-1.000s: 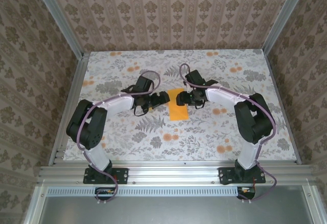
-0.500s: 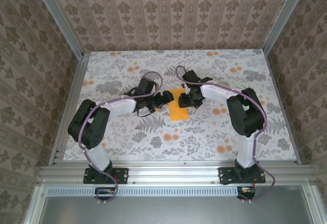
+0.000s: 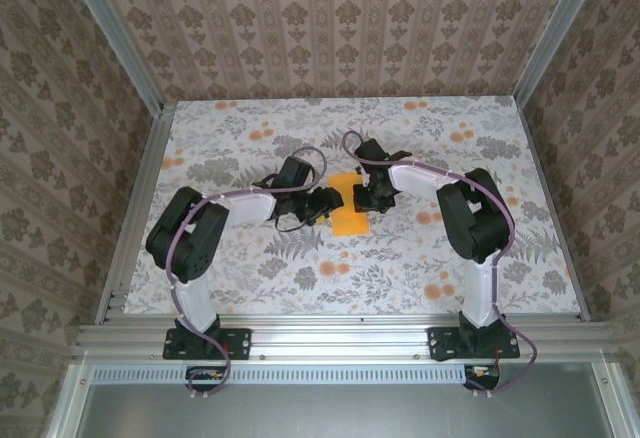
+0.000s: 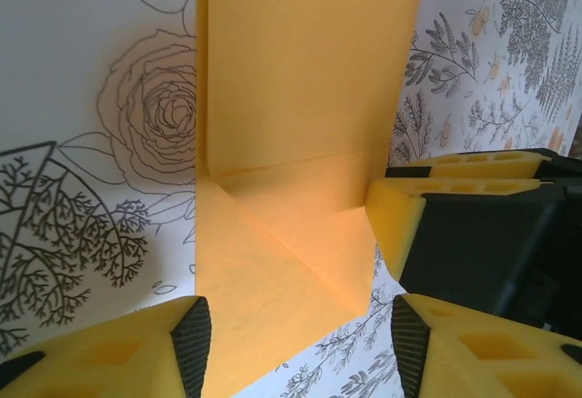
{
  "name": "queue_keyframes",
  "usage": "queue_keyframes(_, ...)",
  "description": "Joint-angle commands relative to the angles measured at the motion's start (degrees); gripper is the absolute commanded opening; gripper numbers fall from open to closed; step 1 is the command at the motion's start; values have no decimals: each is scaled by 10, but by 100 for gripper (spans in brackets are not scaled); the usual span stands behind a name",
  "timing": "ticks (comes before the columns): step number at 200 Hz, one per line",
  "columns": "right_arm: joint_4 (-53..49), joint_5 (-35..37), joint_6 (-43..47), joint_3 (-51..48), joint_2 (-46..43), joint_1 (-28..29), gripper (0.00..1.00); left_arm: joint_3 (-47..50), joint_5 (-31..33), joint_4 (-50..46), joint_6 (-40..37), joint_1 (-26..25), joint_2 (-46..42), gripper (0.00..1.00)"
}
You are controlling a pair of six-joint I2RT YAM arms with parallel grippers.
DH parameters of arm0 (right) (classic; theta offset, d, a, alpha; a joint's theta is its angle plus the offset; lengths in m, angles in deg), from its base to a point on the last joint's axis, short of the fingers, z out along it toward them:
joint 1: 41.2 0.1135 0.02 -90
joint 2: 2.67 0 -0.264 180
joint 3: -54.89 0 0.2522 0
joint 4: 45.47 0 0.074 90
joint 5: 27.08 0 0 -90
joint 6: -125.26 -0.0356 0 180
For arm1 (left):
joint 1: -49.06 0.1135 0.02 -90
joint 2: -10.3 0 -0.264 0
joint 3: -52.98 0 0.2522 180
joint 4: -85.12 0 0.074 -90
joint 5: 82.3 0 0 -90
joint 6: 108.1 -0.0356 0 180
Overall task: Fold a paper plane with a square sheet of paper (pick it up from the middle)
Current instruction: Turn over the paper at the center of the table.
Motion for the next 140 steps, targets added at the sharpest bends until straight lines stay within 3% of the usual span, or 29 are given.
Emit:
queue_keyframes(1,-20,15,-22,8,14,-1,20,-18,-22,12,13,-4,18,54)
queue_keyframes(72,-6,-5,-66,-24,20,-10,15,-37,-38,29,27,-5,49,44)
queue_keyframes(140,-2,-12,-84,-39,23,-19,12,-53,-29,25,41,-8,68,42)
